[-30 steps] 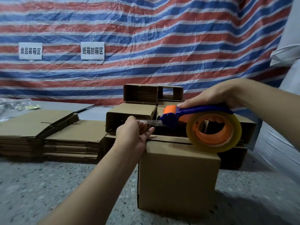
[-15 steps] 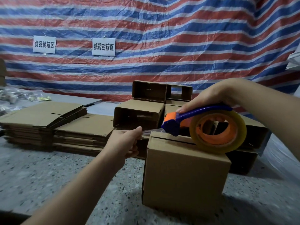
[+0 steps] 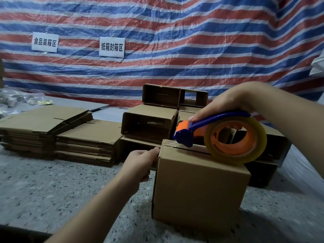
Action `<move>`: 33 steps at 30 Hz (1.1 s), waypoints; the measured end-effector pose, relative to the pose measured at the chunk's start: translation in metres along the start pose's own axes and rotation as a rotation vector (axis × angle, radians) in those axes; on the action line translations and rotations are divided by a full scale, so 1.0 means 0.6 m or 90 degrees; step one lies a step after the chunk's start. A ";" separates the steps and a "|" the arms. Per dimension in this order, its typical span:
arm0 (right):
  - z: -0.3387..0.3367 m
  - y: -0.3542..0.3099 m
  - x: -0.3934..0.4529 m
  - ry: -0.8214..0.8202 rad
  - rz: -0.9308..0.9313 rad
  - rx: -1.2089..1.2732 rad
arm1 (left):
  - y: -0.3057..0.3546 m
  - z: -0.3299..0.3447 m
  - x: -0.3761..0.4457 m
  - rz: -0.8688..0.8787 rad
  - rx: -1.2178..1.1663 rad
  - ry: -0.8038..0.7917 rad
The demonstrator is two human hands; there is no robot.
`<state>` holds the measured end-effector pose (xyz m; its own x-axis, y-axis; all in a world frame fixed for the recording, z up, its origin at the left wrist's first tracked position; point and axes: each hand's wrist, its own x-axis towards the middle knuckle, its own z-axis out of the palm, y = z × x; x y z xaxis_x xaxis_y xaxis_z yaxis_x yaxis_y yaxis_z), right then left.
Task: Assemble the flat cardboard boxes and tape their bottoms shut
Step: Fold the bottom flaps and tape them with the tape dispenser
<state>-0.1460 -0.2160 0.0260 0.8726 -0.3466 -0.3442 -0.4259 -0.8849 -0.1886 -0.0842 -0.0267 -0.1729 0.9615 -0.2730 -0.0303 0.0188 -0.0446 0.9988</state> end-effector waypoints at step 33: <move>0.001 -0.007 0.000 -0.031 -0.020 0.008 | 0.043 0.020 -0.087 0.312 0.471 -0.024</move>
<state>-0.1441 -0.2121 0.0264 0.8731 -0.3032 -0.3818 -0.4019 -0.8909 -0.2116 -0.1370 -0.0253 -0.1462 0.8048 -0.4559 0.3801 -0.5874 -0.5197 0.6204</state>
